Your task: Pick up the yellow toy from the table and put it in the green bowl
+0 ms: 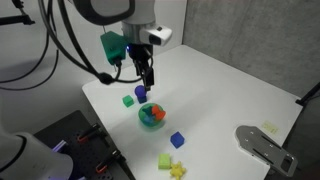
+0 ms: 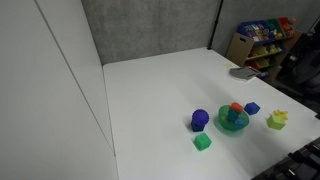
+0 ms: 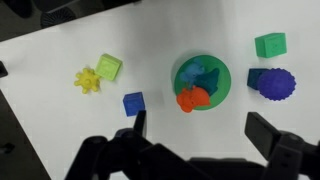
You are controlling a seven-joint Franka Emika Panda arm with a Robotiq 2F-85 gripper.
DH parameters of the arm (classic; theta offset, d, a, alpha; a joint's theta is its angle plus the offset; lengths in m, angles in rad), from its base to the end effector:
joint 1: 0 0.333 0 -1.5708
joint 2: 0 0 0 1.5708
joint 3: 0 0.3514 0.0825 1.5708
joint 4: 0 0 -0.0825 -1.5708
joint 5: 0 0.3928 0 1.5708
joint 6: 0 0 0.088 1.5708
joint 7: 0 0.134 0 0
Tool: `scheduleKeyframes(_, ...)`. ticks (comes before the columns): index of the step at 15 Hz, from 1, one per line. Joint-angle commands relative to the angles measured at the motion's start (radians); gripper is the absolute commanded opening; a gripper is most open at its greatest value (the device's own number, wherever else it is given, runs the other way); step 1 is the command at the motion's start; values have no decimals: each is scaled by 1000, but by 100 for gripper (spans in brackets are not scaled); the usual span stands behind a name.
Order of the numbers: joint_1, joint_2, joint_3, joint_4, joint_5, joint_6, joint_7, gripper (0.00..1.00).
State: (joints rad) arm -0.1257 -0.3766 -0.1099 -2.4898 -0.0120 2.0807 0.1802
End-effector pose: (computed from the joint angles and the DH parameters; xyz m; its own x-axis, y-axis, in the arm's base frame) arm 0.3987 -0.0970 0.4203 0.9200 -0.3900 -0.0392 -0.3910 -0.9201 -0.0234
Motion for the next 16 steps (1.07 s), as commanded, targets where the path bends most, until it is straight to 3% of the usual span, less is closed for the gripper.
scheduleKeyframes(1, -43, 79, -71, -30, 29, 98, -102, 100)
scheduleKeyframes(8, -108, 298, -138, -87, 1, 401, -183, 100)
scheduleKeyframes(16, -153, 601, -164, -17, 24, 641, -237, 100)
